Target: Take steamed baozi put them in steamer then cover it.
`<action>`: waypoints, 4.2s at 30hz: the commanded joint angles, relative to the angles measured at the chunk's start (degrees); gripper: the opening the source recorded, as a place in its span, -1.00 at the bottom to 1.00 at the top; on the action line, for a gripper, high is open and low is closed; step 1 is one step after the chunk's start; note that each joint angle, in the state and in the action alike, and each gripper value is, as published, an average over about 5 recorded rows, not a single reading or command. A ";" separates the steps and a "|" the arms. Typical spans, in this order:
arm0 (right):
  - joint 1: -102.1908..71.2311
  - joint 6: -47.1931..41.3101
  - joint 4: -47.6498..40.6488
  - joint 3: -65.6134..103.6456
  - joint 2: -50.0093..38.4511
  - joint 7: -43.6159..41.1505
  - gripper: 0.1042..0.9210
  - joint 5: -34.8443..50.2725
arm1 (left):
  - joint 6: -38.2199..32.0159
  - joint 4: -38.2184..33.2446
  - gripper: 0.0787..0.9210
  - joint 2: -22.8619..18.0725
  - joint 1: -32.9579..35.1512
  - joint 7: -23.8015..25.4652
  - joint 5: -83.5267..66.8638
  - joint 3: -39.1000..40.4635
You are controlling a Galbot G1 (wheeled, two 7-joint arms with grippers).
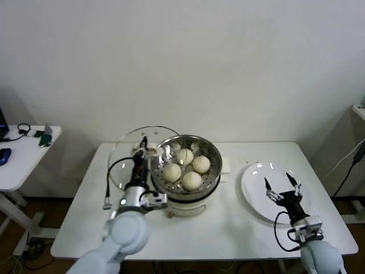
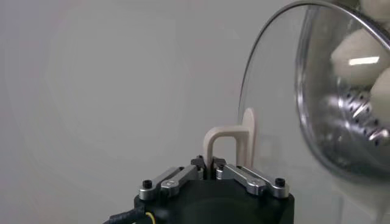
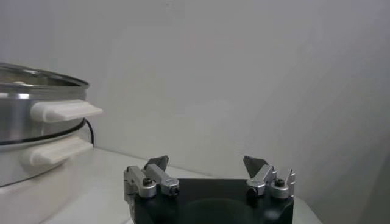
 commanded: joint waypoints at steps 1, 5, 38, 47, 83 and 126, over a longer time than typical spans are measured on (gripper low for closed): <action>0.36 0.33 -0.27 -0.09 0.91 0.15 0.76 -0.67 | 2.07 4.45 -0.83 -7.96 -7.27 8.23 10.36 9.74; 0.20 0.61 -0.55 0.63 1.19 0.18 0.76 -0.80 | 1.76 7.09 -0.83 -12.71 -7.49 8.90 13.53 10.90; -2.00 2.18 -1.26 4.78 2.85 -1.21 0.76 -1.13 | -0.42 20.15 -0.83 -19.47 -9.94 8.92 15.89 9.94; -2.07 2.35 -1.60 5.01 3.09 -1.40 0.76 -1.22 | -0.03 20.83 -0.83 -19.20 -10.46 8.52 14.41 10.18; -1.88 2.32 -1.88 5.64 3.77 -2.63 0.76 -2.59 | 0.31 19.57 -0.79 -18.24 -9.66 6.22 11.33 10.11; -3.32 1.45 0.69 4.50 3.17 -3.68 0.76 -0.91 | -34.35 -9.06 0.77 -0.88 22.32 -18.32 -57.78 -32.65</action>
